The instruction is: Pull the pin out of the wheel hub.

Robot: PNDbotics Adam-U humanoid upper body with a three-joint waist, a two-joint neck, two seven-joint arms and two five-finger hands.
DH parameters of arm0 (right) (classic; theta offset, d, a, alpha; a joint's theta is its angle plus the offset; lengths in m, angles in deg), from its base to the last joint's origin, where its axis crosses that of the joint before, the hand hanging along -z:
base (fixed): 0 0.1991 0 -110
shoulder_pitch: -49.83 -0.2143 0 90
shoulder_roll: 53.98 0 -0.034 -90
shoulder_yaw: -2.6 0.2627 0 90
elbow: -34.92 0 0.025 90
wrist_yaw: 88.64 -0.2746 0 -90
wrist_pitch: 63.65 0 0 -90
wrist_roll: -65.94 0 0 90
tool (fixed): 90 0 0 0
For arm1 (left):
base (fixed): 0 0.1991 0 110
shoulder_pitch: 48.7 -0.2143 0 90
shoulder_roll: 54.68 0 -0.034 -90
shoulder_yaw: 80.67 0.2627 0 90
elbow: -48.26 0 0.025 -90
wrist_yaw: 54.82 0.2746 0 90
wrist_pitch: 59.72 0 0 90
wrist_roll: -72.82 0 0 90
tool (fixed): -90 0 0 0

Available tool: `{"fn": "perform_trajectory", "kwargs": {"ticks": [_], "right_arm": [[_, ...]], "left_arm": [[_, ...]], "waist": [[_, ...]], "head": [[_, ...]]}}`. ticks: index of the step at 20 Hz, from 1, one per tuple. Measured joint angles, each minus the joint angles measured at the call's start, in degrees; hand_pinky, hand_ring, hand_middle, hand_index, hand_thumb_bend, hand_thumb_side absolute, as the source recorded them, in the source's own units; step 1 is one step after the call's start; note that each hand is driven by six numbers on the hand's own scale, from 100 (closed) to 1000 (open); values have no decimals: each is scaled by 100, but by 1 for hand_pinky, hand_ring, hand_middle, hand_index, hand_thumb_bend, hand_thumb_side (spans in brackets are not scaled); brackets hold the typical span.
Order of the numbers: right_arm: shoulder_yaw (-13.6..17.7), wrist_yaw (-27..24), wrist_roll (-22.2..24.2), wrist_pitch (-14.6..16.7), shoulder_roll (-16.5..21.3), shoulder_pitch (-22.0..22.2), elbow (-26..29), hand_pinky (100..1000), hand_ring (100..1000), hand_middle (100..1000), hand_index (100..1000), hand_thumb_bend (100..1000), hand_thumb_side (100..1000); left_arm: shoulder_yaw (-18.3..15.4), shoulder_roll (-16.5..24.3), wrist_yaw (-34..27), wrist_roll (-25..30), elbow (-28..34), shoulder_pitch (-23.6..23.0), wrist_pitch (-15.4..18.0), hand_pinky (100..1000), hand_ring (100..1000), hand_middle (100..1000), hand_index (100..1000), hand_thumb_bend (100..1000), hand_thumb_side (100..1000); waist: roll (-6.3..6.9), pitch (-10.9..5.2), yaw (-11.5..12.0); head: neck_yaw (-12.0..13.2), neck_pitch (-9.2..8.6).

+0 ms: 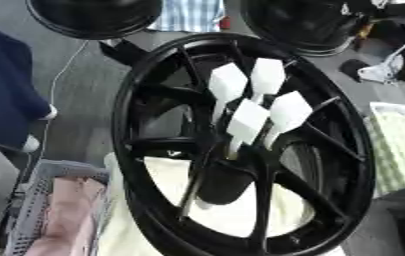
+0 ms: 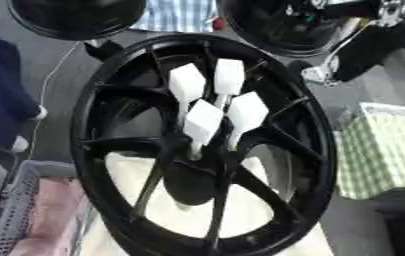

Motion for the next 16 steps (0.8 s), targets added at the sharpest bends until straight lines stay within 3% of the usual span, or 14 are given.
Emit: {"fn": "perform_trajectory", "kwargs": {"ticks": [16], "right_arm": [[-12, 173, 520, 59, -63, -334, 1, 897, 955, 869, 928, 304, 100]], "left_arm": [[0, 0, -7, 9, 0, -3, -10, 660, 730, 601, 767, 136, 746]], "waist": [[-45, -35, 8]], "head": [[-31, 34]]}}
